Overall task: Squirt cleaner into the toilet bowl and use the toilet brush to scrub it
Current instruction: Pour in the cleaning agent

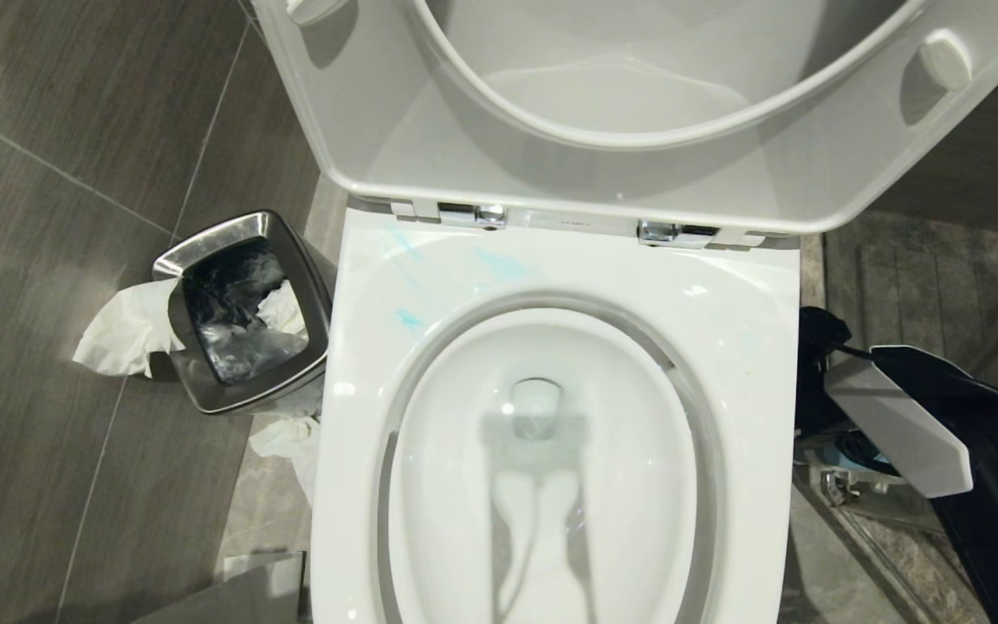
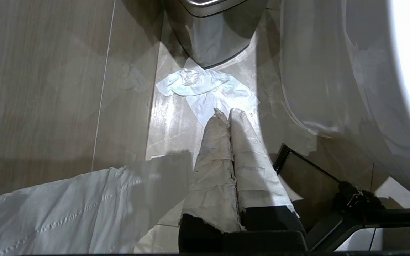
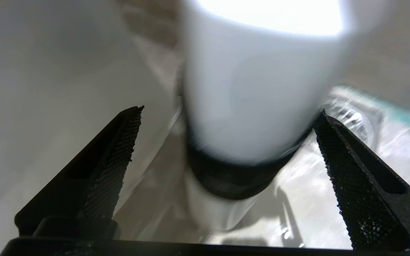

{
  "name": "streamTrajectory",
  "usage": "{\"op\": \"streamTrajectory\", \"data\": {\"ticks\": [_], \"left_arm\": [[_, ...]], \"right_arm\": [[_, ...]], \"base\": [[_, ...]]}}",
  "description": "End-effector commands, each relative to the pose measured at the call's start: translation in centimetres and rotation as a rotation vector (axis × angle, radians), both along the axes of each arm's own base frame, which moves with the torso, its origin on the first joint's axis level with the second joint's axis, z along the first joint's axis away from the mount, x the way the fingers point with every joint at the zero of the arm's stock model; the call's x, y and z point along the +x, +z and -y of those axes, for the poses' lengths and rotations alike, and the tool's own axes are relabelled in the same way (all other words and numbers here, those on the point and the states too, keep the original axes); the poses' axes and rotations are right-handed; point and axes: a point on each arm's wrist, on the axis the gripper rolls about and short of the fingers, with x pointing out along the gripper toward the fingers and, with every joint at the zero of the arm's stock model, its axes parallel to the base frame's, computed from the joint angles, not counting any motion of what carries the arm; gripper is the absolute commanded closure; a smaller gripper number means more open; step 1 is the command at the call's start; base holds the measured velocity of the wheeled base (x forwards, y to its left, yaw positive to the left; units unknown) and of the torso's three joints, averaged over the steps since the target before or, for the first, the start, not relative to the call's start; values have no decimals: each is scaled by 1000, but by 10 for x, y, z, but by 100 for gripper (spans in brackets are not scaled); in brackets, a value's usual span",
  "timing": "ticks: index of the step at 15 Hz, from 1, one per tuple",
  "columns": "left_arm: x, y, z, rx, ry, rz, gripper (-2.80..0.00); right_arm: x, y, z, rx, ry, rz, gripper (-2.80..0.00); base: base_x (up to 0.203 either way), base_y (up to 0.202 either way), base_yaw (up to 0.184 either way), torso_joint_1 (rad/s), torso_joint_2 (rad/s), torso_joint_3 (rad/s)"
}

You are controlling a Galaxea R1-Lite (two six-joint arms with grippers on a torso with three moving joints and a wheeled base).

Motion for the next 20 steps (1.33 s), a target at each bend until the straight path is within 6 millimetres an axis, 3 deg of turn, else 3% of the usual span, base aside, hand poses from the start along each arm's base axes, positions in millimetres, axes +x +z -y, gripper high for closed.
{"op": "streamTrajectory", "data": {"ticks": [1,20], "left_arm": [[0,-1,0,-1,0,-5,0],[0,-1,0,-1,0,-5,0]], "right_arm": [[6,1,6,-3,-10,51,-280],[20,3,4,-10,8,165,-280]], "base": [[0,0,0,0,0,0],[0,0,0,0,0,0]]}}
